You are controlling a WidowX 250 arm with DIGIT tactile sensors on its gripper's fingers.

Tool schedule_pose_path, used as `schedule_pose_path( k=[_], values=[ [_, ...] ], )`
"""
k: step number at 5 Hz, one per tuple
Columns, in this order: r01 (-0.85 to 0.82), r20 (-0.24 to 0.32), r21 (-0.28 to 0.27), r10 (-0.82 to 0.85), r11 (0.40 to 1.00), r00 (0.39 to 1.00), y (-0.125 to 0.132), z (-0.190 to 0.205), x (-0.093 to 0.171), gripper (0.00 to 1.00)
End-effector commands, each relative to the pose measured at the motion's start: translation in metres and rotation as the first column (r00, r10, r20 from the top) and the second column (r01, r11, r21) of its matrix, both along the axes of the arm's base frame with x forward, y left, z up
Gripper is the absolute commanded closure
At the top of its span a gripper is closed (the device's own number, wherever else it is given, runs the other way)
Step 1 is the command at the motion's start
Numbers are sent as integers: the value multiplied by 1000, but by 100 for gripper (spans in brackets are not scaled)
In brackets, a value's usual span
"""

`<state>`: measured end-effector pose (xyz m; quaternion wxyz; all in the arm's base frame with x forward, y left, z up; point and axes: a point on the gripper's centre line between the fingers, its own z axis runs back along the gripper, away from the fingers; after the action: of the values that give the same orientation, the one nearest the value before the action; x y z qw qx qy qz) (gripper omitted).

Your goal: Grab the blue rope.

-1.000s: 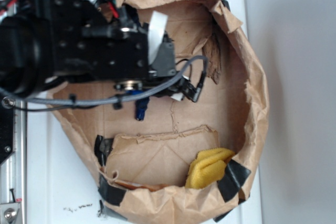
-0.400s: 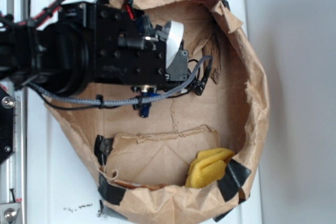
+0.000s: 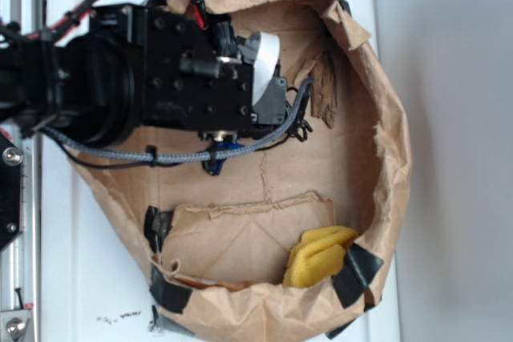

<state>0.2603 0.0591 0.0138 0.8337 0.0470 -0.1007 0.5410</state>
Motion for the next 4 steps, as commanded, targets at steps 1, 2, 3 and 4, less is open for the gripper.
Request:
schedule_pose_path(
  k=[1,2,3,4],
  values=[
    [56,106,-45,-51,997,993,2,48,-2,100],
    [296,174,-130,-272,946,946,-27,97,-8,100],
    [410,177,-130,-386,903,905,-47,147,-9,100],
    [448,139,-103,-433,888,890,-59,164,-7,100]
  ],
)
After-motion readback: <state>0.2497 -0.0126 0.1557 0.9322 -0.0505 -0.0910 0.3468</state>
